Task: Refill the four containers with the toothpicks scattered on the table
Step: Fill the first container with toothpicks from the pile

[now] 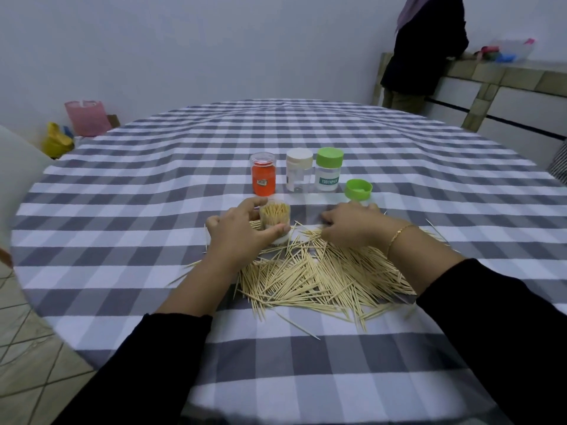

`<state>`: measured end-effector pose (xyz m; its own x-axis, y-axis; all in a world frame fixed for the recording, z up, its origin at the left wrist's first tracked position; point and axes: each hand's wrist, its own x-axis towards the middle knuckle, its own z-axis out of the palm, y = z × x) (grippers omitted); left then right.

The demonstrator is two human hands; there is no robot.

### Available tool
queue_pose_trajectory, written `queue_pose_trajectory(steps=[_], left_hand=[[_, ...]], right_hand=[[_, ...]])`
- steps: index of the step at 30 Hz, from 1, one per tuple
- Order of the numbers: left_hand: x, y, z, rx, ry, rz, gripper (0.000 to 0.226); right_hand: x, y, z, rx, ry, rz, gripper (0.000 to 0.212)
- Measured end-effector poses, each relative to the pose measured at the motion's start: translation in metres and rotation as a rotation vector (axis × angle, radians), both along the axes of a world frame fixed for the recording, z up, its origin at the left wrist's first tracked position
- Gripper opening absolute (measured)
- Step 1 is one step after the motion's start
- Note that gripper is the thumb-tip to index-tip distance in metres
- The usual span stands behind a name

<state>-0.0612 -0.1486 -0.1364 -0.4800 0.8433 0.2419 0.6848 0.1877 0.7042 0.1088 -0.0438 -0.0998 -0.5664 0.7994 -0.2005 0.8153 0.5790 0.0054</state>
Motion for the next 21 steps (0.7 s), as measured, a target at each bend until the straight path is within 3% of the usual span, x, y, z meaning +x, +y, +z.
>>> queue_pose_trajectory(steps=[5, 13, 21], left_hand=[[0.002, 0.005, 0.002, -0.056, 0.019, -0.035, 0.063], [0.008, 0.014, 0.002, -0.075, 0.045, -0.006, 0.063], [0.006, 0.015, -0.004, -0.035, 0.132, 0.01, 0.07]], right_hand=[[0.002, -0.002, 0.001, -0.048, -0.05, 0.029, 0.053], [-0.002, 0.007, -0.012, 0.088, -0.131, 0.083, 0.035], [-0.004, 0.008, -0.027, 0.316, -0.02, 0.136, 0.026]])
